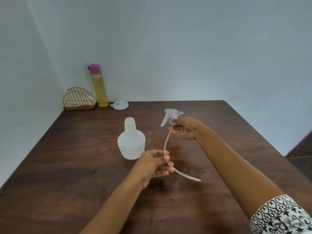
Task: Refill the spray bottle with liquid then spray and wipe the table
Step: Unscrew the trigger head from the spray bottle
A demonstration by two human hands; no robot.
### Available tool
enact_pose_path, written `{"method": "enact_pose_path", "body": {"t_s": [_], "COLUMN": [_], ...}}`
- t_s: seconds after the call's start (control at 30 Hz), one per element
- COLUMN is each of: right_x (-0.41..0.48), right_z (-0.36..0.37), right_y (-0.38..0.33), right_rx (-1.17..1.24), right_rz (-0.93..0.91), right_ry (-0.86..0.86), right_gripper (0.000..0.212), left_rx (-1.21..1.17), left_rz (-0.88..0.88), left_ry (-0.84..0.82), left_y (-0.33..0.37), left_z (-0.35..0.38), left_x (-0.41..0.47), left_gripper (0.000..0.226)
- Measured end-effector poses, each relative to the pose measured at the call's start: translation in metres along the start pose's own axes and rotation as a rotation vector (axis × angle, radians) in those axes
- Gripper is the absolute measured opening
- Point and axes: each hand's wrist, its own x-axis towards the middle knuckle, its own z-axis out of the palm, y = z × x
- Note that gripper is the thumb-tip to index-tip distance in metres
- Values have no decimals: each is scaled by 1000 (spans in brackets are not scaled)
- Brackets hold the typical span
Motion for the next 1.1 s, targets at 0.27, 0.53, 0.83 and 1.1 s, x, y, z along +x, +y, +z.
{"method": "enact_pose_path", "body": {"t_s": [0.27, 0.53, 0.83, 1.1], "right_x": [13, 21, 26, 21], "right_z": [-20, -23, -18, -9], "right_y": [33, 31, 30, 25], "right_rx": [-87, -260, -435, -836], "right_rz": [134, 131, 150, 74], "right_ry": [70, 179, 218, 280], "right_gripper": [32, 42, 53, 39], "left_rx": [129, 385, 695, 884], "left_rz": [-64, 27, 97, 157], "left_ry": [38, 61, 94, 144], "left_y": [-27, -39, -42, -35], "left_z": [15, 23, 30, 35], "left_x": [16, 22, 27, 22], "left_gripper": [42, 55, 60, 58]}}
